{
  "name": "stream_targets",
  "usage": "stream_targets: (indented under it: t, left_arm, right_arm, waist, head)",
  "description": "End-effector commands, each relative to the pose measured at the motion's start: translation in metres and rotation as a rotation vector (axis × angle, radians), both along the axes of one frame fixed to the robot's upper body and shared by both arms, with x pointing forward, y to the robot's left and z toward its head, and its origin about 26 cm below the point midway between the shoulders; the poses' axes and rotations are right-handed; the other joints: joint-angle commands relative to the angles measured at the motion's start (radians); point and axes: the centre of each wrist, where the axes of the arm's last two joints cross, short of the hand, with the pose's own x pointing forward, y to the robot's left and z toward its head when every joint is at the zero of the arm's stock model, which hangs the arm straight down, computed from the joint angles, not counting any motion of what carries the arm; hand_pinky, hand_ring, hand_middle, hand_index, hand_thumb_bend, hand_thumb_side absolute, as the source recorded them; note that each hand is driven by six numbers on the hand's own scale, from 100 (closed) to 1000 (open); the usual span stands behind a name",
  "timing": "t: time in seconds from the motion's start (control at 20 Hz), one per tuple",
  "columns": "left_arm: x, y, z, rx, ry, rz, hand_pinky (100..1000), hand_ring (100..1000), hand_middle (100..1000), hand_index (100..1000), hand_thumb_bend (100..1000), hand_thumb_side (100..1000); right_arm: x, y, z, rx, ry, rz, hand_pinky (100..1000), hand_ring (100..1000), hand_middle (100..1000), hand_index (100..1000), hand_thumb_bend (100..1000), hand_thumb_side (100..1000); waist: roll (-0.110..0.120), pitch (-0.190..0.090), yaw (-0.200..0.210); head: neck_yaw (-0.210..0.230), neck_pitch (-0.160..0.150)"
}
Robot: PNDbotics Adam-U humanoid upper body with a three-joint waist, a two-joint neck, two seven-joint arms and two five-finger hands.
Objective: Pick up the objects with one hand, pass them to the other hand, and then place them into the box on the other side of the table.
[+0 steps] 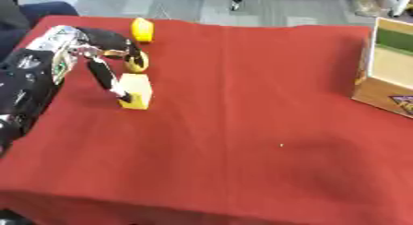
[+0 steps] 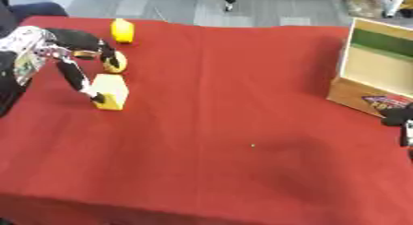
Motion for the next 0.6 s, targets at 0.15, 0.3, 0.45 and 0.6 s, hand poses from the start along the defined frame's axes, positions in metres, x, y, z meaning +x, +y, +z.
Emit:
stream_targets:
  t: [0.15, 0.3, 0.45, 0.6]
  left_arm:
    - [-0.003, 0.011, 0.013, 0.152, 0.162, -0.142, 637, 488, 448, 573, 465, 468]
    - [-0.008, 0.017, 0.026, 0.111, 0.13, -0.148, 640, 482, 433, 559, 419, 447]
    - [-0.016, 0.019, 0.05, 0.003, 0.051, -0.176, 645, 471, 418, 551, 324, 406]
    - [-0.023, 0.013, 0.068, -0.163, -0.006, -0.224, 658, 465, 410, 550, 222, 397]
  right_arm:
    - [0.001, -0.002, 0.005, -0.008, -0.017, 0.002, 619, 652, 190, 479, 100, 806]
    - [0.001, -0.002, 0.006, -0.008, -0.018, 0.002, 619, 652, 190, 479, 100, 805]
    - [0.002, -0.001, 0.007, -0.012, -0.023, 0.011, 619, 651, 190, 480, 100, 799]
    - [0.003, 0.002, 0.01, -0.029, -0.035, 0.032, 620, 651, 190, 481, 100, 785]
  waist:
    - [0.008, -0.03, -0.001]
    - [0.009, -0.03, -0.001]
    - [0.009, -0.03, 0.001]
    - [0.007, -0.03, 0.004]
  head:
    - [0.002, -0.002]
    - [0.0, -0.002]
    - [-0.005, -0.002]
    - [-0.01, -0.002]
